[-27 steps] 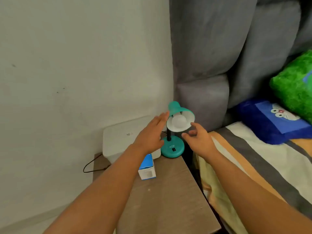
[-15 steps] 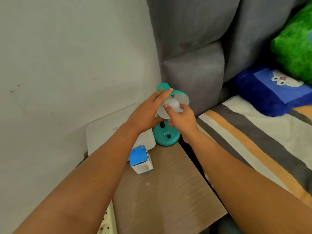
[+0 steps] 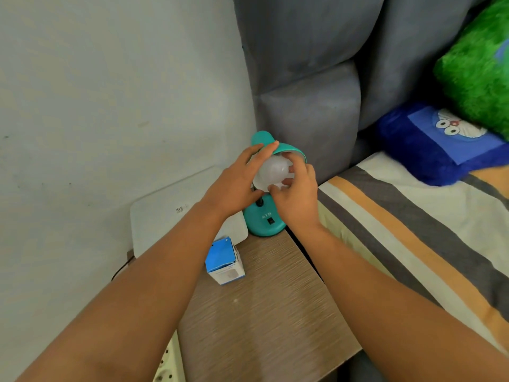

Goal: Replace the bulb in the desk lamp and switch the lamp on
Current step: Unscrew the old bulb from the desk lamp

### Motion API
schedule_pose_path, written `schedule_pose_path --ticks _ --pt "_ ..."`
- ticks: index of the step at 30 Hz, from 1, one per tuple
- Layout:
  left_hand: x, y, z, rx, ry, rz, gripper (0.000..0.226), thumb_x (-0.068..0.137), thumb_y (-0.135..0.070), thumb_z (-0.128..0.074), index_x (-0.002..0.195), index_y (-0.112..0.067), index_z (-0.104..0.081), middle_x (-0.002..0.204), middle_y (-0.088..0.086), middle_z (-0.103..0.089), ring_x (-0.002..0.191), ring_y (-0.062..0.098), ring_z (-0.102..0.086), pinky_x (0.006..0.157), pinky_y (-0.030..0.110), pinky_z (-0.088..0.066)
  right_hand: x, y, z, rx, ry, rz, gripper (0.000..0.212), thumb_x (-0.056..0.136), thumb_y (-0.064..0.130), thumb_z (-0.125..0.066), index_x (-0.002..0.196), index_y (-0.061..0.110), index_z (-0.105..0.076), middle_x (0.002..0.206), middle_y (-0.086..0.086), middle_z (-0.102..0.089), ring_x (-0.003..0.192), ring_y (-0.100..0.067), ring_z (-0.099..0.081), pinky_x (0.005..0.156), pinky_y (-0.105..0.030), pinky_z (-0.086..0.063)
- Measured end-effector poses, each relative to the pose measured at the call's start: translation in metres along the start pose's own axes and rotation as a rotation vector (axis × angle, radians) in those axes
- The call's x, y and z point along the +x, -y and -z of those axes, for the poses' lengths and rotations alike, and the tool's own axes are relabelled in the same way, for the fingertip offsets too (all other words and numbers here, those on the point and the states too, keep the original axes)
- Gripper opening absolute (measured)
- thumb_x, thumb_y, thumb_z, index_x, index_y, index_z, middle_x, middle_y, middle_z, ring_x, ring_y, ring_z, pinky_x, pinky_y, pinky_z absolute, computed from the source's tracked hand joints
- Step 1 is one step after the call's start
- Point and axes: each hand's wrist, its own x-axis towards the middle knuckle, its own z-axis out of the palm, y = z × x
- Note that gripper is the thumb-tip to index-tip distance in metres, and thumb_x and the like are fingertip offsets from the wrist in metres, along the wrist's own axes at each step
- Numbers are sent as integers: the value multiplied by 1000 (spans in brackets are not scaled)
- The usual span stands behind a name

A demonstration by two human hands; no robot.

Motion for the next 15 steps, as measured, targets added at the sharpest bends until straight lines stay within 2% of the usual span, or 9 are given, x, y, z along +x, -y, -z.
schedule_pose_path --ticks 2,3,4,5,7,9,10,12,15 --pt "2 -1 2 -3 5 15 96 86 -22 -78 157 -36 -15 158 7 -30 132 27 -51 104 43 -51 0 6 0 93 -7 -93 66 76 15 -80 133 23 -48 118 -1 -50 100 -18 -62 75 -10 -52" --pt "2 -1 2 0 9 17 98 85 -21 -79 157 -37 -15 158 6 -30 129 27 -53 103 42 -52 0 11 1 157 -9 -206 63 78 23 -80 133 20 -48 117 -1 -54 97 -15 -62 66 -5 -48" --pt "2 -2 2 6 12 17 100 85 -20 -80 157 -38 -14 159 6 -30 127 27 -55 102 41 -53 1 14 1 242 3 -341 60 81 33 -78 132 17 -51 115 -1 -58 94 -13 -63 61 -5 -48" --pt "2 -2 2 12 14 16 100 85 -19 -80 157 -38 -13 159 6 -30 127 27 -55 101 40 -53 2 15 1 326 31 -466 56 82 42 -74 127 16 -55 111 -1 -63 91 -14 -65 63 -10 -51" --pt "2 -3 1 26 10 15 99 86 -18 -79 156 -39 -13 159 6 -30 127 26 -55 101 39 -54 3 14 1 401 100 -601 45 83 54 -68 106 16 -65 97 -4 -70 84 -18 -70 77 -32 -61" --pt "1 -4 2 24 10 19 99 86 -18 -78 155 -41 -11 159 5 -30 123 26 -58 98 41 -55 4 11 1 384 105 -598 39 84 57 -67 87 18 -66 85 -6 -71 80 -21 -72 83 -43 -61" --pt "1 -4 2 21 12 21 99 86 -18 -78 155 -42 -11 158 5 -30 123 26 -58 98 42 -55 4 11 1 377 90 -575 38 83 55 -69 86 18 -67 84 -6 -72 79 -20 -72 83 -45 -61" --pt "0 -4 3 13 19 20 97 87 -19 -77 156 -40 -12 159 6 -30 127 28 -56 99 43 -54 5 10 2 349 42 -484 40 78 47 -78 100 17 -65 92 -3 -71 83 -16 -70 81 -43 -61" --pt "0 -4 3 6 26 24 96 87 -20 -77 157 -37 -13 159 9 -30 131 30 -53 102 44 -52 5 6 2 164 5 -300 60 69 29 -87 117 26 -51 111 -4 -64 98 -18 -64 81 -34 -55"
